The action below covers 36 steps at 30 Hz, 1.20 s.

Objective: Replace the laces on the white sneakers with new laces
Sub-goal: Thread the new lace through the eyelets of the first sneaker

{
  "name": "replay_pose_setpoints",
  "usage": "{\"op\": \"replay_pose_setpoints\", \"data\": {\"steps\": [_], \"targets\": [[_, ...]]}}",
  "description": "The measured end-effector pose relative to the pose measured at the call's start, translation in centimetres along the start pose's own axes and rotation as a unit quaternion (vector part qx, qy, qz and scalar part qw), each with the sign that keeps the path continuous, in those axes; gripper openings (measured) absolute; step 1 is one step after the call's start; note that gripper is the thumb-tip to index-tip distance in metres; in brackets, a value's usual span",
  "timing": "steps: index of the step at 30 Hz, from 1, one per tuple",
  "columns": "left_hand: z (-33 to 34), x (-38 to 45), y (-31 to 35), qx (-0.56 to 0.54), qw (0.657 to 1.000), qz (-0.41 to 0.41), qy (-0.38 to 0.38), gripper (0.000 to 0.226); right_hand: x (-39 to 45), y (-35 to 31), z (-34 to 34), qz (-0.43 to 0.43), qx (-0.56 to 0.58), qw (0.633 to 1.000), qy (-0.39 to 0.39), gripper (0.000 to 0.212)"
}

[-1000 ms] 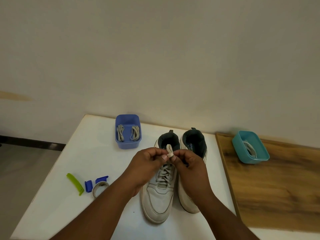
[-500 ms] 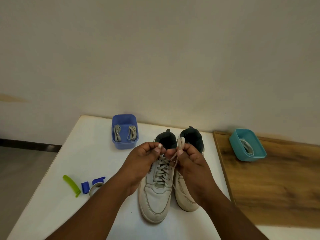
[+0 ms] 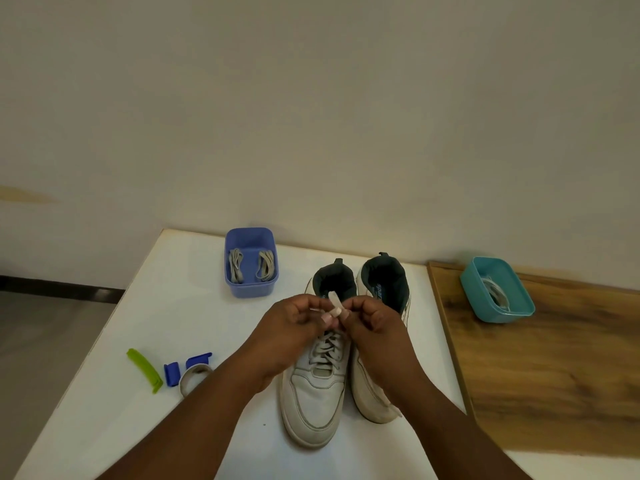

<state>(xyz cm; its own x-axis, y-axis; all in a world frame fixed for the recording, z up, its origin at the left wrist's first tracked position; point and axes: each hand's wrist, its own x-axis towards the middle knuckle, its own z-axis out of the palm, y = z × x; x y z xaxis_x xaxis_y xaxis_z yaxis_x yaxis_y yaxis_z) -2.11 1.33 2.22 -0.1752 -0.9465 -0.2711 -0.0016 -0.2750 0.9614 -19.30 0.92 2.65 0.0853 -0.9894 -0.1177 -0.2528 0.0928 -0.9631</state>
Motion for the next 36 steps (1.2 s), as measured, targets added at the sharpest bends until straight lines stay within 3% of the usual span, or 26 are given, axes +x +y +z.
{"op": "replay_pose_setpoints", "data": {"steps": [5, 9, 13, 22, 24, 29, 31, 33, 36], "targets": [[-0.5, 0.2, -0.5, 0.084, 0.996, 0.019, -0.017, 0.042, -0.1, 0.0, -0.5, -0.052, -0.089, 0.994, -0.025, 0.021], [-0.2, 0.3, -0.9, 0.064, 0.996, 0.052, 0.020, 0.026, 0.0, -0.1, -0.9, -0.081, -0.146, 0.985, -0.053, 0.025], [0.2, 0.4, -0.6, 0.104, 0.988, 0.058, 0.103, 0.006, -0.4, 0.2, -0.4, -0.087, -0.180, 0.980, -0.016, 0.013], [0.2, 0.7, -1.2, 0.209, 0.965, 0.092, 0.132, 0.016, -0.5, 0.3, 0.3, -0.193, -0.318, 0.928, 0.006, 0.017], [0.0, 0.7, -1.4, 0.241, 0.957, 0.099, 0.131, 0.028, -0.2, 0.4, 0.4, -0.193, -0.345, 0.919, -0.005, 0.021], [-0.2, 0.5, -1.5, 0.337, 0.924, 0.124, 0.135, 0.041, -0.1, 0.5, -0.1, -0.142, -0.330, 0.932, -0.039, 0.025], [0.0, 0.3, -1.2, 0.321, 0.931, 0.121, 0.126, 0.044, -0.3, 0.3, -0.3, -0.138, -0.325, 0.934, -0.061, 0.024], [0.3, 0.3, -1.2, 0.310, 0.940, 0.101, 0.103, 0.034, -0.4, 0.2, -0.4, -0.134, -0.310, 0.939, -0.068, 0.025], [0.7, 0.4, -1.2, 0.330, 0.935, 0.087, 0.097, 0.029, -0.6, 0.1, -0.3, -0.127, -0.280, 0.951, -0.033, 0.018]]}}
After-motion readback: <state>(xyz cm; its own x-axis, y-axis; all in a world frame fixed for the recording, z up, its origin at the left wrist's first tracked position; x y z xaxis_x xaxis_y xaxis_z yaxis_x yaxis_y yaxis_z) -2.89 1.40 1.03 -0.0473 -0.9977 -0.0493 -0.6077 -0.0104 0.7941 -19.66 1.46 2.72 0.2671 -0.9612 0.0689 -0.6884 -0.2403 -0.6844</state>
